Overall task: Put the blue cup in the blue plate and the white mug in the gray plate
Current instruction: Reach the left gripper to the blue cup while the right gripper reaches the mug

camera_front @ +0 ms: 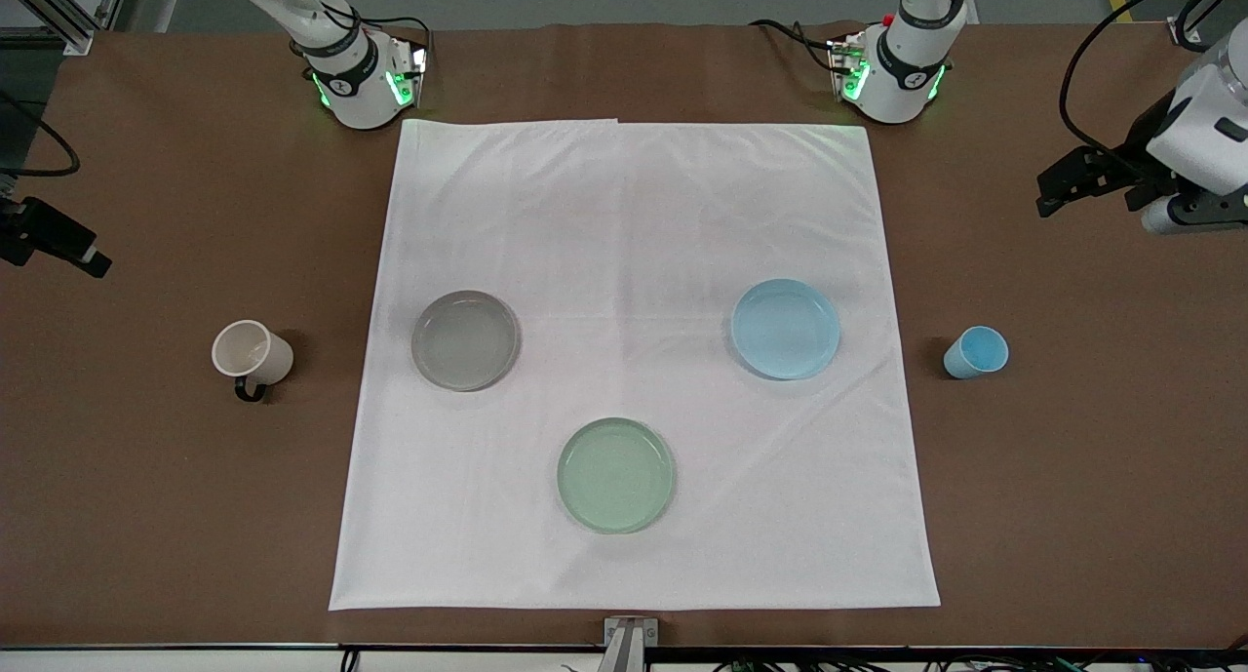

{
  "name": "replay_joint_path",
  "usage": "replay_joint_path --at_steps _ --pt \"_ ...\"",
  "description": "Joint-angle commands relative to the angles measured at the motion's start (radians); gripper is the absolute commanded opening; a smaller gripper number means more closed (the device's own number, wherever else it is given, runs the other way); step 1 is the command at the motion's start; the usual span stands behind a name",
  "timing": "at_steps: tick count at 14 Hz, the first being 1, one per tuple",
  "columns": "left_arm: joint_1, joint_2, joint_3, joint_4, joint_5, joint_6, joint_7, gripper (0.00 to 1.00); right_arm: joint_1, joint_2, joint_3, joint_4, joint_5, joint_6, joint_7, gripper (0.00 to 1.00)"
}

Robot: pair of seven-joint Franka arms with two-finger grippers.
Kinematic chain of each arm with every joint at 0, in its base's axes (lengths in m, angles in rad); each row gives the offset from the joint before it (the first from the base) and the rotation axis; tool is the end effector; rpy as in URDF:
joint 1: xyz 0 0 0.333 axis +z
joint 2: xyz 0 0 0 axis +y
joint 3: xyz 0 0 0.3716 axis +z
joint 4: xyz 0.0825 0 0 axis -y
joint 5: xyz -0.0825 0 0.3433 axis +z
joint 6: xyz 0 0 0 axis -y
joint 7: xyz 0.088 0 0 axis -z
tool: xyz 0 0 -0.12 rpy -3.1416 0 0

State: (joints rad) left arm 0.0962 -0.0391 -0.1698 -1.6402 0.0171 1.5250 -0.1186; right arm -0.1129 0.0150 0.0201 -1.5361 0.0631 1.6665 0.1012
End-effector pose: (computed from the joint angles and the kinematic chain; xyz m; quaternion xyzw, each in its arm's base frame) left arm 0.4910 -0.0361 0.6530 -0.9989 -0.0227 0.0370 0.0155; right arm 0.5293 -0.0423 0.6837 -0.9930 0.0978 -0.0575 0.0319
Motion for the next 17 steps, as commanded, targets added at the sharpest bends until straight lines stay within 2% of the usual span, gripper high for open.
replay_joint_path --at_steps 1,4,7,10,12,13,15,17 --pt "0.055 -0.005 -0.003 -0.116 -0.003 0.078 0.019 1.00 -0.004 0.008 0.003 0.019 -0.008 -0.010 -0.009 1.00" --pt "0.115 -0.045 -0.005 -0.363 -0.002 0.327 0.022 1.00 -0.008 0.010 0.001 0.019 -0.014 -0.010 -0.011 1.00" --pt "0.146 -0.006 0.000 -0.483 0.010 0.511 0.023 1.00 -0.030 0.022 0.000 0.017 -0.013 -0.005 -0.012 1.00" --pt "0.175 0.086 -0.003 -0.552 0.027 0.705 0.025 1.00 -0.045 0.083 -0.002 0.016 -0.028 0.009 -0.014 1.00" --pt "0.174 0.135 -0.003 -0.595 0.027 0.837 0.023 0.98 -0.050 0.167 -0.002 0.017 -0.089 0.024 -0.032 1.00" --pt "0.177 0.174 -0.002 -0.598 0.027 0.892 0.023 0.95 -0.048 0.204 -0.002 0.013 -0.118 0.056 -0.052 1.00" --pt "0.197 0.234 -0.003 -0.599 0.027 0.975 0.023 0.83 -0.057 0.282 -0.002 -0.001 -0.124 0.107 -0.130 1.00" --pt "0.198 0.292 -0.002 -0.596 0.027 1.055 0.023 0.76 -0.067 0.341 -0.002 -0.033 -0.124 0.203 -0.222 1.00"
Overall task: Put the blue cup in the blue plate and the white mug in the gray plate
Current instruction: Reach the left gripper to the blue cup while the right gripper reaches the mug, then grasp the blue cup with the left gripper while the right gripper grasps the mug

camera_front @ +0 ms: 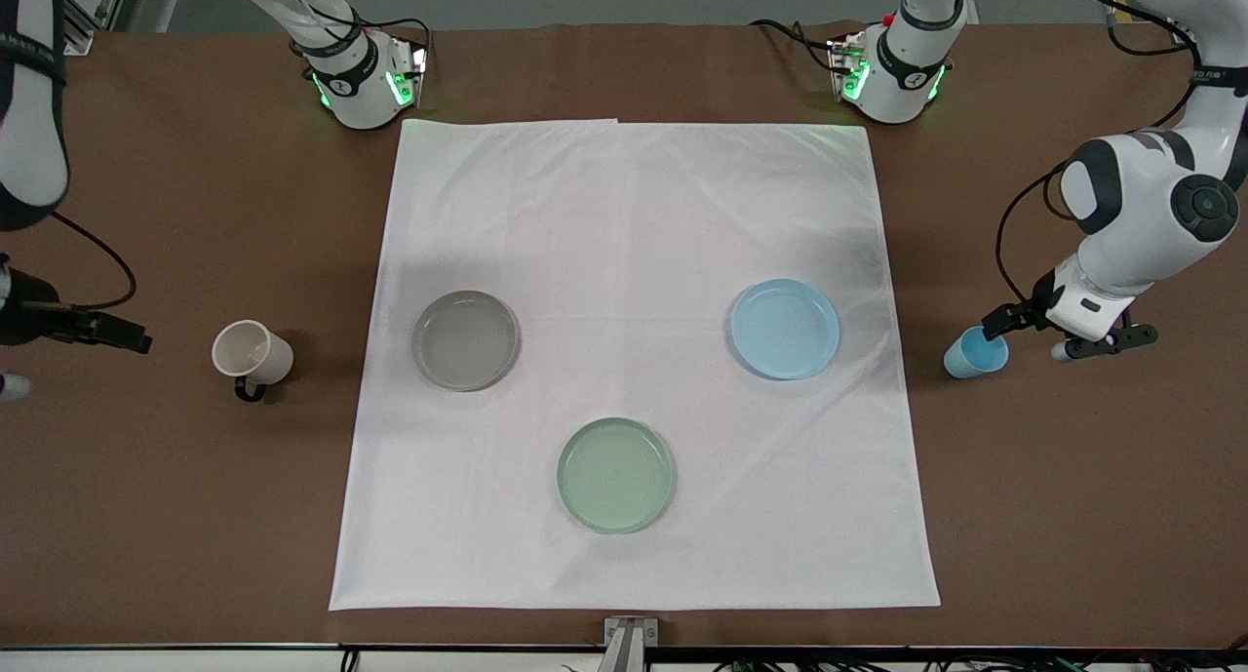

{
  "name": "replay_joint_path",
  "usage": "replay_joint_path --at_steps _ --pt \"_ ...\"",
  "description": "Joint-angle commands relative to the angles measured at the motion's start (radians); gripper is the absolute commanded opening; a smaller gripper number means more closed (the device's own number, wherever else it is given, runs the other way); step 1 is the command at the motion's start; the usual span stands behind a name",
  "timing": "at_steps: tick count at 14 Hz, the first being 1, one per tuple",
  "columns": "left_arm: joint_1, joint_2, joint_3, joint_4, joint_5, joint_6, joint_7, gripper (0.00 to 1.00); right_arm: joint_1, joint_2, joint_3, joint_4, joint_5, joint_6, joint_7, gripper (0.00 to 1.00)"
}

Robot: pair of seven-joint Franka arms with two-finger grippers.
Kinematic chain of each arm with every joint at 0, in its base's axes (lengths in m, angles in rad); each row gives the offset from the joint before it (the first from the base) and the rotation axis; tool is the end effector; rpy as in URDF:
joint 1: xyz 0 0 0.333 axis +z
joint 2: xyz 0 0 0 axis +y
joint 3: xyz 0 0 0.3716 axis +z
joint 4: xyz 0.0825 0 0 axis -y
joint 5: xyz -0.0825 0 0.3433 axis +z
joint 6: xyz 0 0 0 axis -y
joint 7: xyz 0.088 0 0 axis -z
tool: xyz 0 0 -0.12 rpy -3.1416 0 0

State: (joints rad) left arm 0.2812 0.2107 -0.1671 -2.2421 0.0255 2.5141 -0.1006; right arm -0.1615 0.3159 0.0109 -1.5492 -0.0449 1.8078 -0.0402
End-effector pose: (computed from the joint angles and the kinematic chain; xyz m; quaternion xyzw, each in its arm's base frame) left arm 0.5316 0.0636 0.3537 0.9945 0.0994 0.0323 0.0093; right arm 0.6194 -0.0993 0.5152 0.9982 -0.0495 -0.0304 0.0171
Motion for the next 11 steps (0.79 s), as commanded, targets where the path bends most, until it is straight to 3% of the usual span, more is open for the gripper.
replay_joint_path --at_steps 1,3,4,6,9,11 --pt "0.015 0.065 -0.005 0.006 0.019 0.095 0.005 0.73 -0.015 0.058 0.007 -0.046 -0.016 0.126 -0.099 1.00" --pt "0.027 0.116 -0.005 0.012 0.017 0.133 0.005 0.58 -0.018 0.124 0.009 -0.072 -0.016 0.227 -0.106 1.00" --pt "0.032 0.133 -0.005 0.013 0.017 0.147 0.002 0.45 -0.021 0.158 0.009 -0.072 -0.015 0.251 -0.128 1.00" --pt "0.030 0.135 -0.008 0.012 0.019 0.149 -0.016 0.04 -0.032 0.218 0.009 -0.080 -0.012 0.332 -0.165 1.00" --pt "0.026 0.112 -0.017 0.009 0.019 0.132 -0.027 0.00 -0.038 0.268 0.009 -0.114 -0.012 0.399 -0.167 1.00" --pt "0.023 0.064 -0.061 0.010 0.019 0.059 -0.079 0.00 -0.038 0.281 0.011 -0.132 -0.006 0.406 -0.165 1.00"
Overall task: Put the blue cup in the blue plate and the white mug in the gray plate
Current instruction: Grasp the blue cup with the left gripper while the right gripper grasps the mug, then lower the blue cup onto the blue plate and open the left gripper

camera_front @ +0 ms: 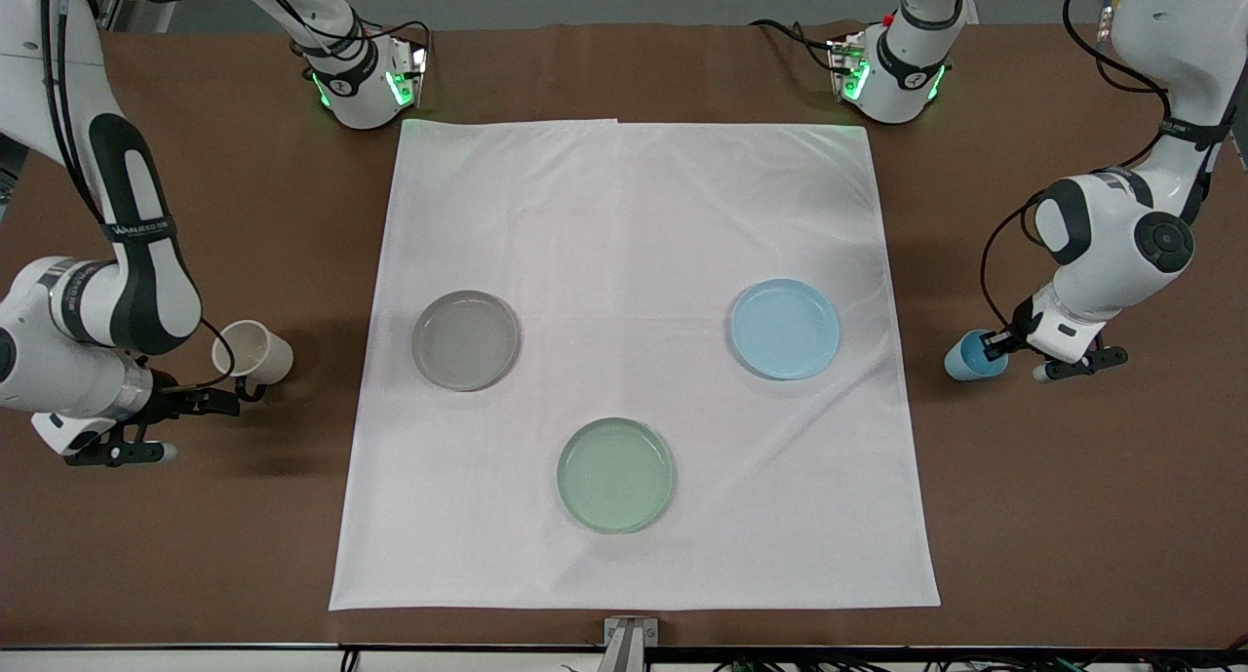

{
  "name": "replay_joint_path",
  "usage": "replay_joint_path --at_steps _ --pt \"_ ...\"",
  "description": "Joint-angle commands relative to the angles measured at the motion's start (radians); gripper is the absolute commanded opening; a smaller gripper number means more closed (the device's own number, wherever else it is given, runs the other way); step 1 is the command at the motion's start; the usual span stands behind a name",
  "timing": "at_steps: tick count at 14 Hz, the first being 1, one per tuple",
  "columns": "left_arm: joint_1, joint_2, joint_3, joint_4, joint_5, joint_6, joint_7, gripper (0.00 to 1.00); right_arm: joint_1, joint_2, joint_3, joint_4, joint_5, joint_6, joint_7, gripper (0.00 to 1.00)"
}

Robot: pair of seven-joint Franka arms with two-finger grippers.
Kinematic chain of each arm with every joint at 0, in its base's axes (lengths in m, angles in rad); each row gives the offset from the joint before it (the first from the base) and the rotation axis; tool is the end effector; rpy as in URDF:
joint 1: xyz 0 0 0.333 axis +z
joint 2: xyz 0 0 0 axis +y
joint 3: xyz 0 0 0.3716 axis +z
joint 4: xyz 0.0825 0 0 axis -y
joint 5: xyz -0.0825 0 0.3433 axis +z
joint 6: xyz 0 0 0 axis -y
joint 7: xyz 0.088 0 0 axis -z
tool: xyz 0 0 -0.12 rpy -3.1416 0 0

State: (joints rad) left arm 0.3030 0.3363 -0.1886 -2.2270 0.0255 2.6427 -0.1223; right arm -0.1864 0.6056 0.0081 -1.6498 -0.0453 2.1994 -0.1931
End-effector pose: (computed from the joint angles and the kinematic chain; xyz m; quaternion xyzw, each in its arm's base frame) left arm 0.5506 0.0668 0.3047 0.9923 0.1135 0.0428 0.0243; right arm 0.6674 -0.1233 0.3137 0.9993 0.0206 -0.0304 0.0102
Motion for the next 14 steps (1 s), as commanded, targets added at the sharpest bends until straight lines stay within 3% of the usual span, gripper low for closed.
replay_joint_path --at_steps 1,6,10,14 --pt "-0.001 -0.088 -0.073 0.000 0.019 -0.120 -0.101 0.00 -0.012 -0.009 0.013 -0.048 -0.004 0.029 -0.012 0.96" --pt "-0.010 -0.120 -0.308 0.018 0.019 -0.222 -0.460 0.00 -0.010 -0.012 0.016 -0.130 -0.001 0.068 -0.009 0.77" --pt "-0.148 -0.053 -0.321 0.046 0.025 -0.219 -0.637 0.00 -0.008 -0.018 0.016 -0.137 -0.001 0.054 -0.009 0.67" --pt "-0.163 0.035 -0.322 0.092 0.111 -0.219 -0.746 0.06 -0.007 -0.033 0.018 -0.134 -0.001 0.005 -0.012 0.51"
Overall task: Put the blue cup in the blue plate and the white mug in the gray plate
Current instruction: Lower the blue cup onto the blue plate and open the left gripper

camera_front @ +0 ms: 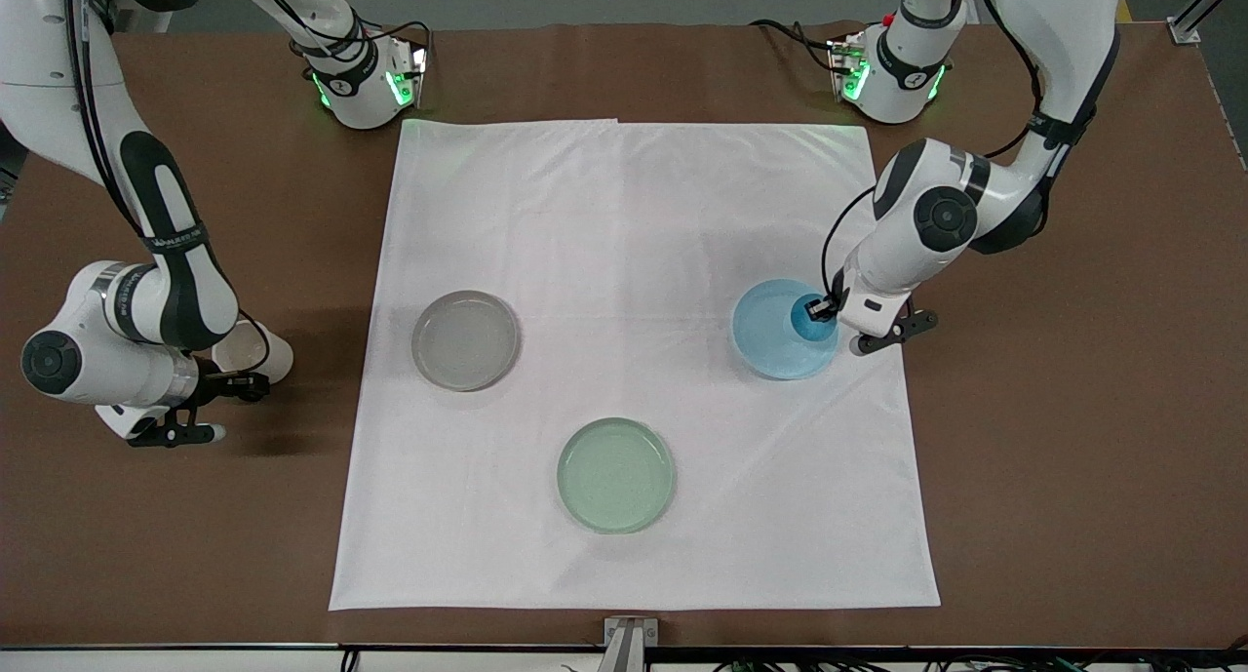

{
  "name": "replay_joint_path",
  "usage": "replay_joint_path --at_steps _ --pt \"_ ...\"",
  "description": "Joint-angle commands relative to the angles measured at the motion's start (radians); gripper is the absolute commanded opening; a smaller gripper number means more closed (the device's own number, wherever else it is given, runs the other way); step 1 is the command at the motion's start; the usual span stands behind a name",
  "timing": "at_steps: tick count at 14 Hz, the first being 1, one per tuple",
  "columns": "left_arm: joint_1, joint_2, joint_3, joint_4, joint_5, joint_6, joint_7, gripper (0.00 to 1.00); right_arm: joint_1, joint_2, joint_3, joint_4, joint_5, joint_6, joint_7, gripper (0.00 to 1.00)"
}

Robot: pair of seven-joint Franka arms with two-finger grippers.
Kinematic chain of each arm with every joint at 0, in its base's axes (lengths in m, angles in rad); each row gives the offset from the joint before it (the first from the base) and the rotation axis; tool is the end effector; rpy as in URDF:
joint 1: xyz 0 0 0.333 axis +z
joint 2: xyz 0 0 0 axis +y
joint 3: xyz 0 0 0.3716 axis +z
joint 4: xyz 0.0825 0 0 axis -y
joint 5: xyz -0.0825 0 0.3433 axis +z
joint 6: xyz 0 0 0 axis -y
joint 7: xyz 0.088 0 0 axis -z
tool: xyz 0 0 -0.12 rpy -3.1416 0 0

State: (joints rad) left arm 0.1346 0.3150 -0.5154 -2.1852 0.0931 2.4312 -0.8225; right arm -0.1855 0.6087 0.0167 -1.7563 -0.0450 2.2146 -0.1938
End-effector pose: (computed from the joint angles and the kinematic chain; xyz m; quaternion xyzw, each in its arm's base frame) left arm 0.5105 -0.1911 0.3303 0.9800 0.1932 -0.0363 0.0320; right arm 0.6389 -0.1122 0.2719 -0.9968 -0.0261 0.0760 0.0017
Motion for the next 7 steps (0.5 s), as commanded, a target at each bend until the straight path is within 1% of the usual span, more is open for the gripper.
replay_joint_path --at_steps 1,2,3,4,5,6,7 --pt "0.003 0.068 0.005 0.059 0.056 -0.008 -0.062 0.17 -0.008 -0.038 0.009 -0.025 -0.001 -0.010 -0.012 0.48" --pt "0.005 0.075 0.005 0.067 0.057 -0.012 -0.073 0.45 -0.008 -0.040 0.009 -0.022 -0.001 -0.012 -0.012 0.46" --pt "0.005 0.084 0.003 0.080 0.057 -0.012 -0.096 0.71 -0.006 -0.044 0.009 -0.022 -0.001 -0.012 -0.012 0.45" --pt "0.003 0.090 0.003 0.102 0.059 -0.018 -0.133 1.00 -0.006 -0.046 0.009 -0.020 -0.001 -0.012 -0.012 0.45" --pt "0.000 0.090 0.002 0.122 0.059 -0.040 -0.148 1.00 -0.006 -0.046 0.009 -0.020 -0.001 -0.012 -0.012 0.44" --pt "-0.006 0.088 0.000 0.158 0.059 -0.085 -0.150 1.00 -0.006 -0.046 0.009 -0.019 -0.001 -0.010 -0.012 0.40" --pt "-0.018 0.088 0.000 0.206 0.059 -0.156 -0.150 1.00 -0.006 -0.046 0.009 -0.019 -0.001 -0.010 -0.012 0.37"
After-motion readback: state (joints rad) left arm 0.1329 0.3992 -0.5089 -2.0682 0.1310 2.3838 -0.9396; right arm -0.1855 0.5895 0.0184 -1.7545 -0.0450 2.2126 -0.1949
